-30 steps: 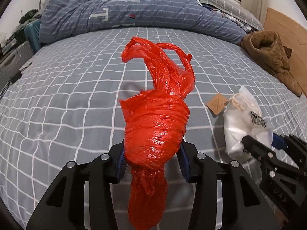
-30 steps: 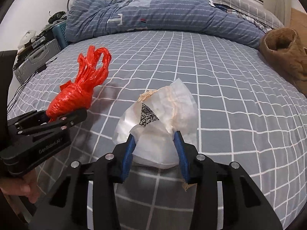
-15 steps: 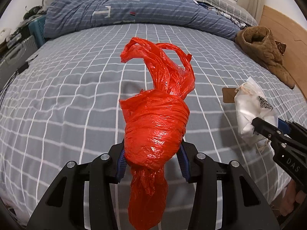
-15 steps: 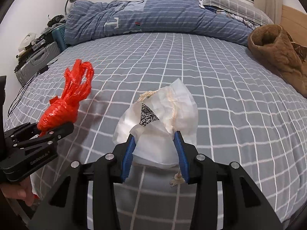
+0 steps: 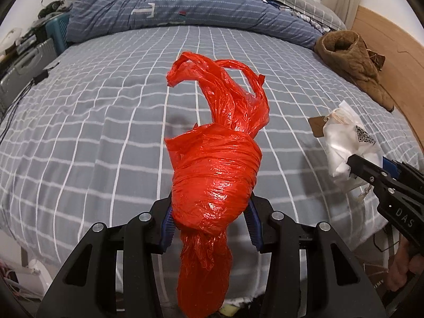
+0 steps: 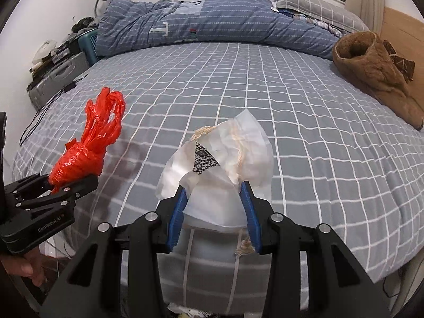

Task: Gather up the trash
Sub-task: 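Lift the red bag and clear pouch and carry them down over the bin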

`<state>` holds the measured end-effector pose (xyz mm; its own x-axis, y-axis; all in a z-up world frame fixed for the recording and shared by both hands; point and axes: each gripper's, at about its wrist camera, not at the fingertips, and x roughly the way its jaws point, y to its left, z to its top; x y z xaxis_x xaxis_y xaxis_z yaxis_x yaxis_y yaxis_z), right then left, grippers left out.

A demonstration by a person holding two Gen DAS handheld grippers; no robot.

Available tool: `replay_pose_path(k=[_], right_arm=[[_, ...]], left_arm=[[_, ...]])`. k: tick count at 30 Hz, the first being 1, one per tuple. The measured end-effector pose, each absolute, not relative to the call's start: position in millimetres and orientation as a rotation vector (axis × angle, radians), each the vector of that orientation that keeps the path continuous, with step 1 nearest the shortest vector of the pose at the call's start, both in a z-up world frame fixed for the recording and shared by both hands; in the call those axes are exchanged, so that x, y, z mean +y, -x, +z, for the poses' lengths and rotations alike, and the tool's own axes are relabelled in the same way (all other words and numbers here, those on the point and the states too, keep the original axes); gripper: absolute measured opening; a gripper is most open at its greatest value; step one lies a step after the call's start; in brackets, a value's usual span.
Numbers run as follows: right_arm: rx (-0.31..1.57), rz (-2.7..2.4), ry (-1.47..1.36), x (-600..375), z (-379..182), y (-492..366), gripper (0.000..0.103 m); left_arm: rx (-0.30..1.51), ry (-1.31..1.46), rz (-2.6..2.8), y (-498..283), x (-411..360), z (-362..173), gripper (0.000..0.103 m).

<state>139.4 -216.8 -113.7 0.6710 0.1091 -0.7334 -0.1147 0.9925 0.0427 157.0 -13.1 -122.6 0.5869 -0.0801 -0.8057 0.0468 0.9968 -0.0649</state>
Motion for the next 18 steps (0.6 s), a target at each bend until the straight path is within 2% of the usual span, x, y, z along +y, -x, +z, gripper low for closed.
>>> replay_pose_path(k=[18], right_arm=[[0.848, 0.106, -0.033, -219.9, -98.5, -50.6, 0.039]], left_arm=[[0.952, 0.044, -0.074, -74.5, -25.6, -107.0, 0.044]])
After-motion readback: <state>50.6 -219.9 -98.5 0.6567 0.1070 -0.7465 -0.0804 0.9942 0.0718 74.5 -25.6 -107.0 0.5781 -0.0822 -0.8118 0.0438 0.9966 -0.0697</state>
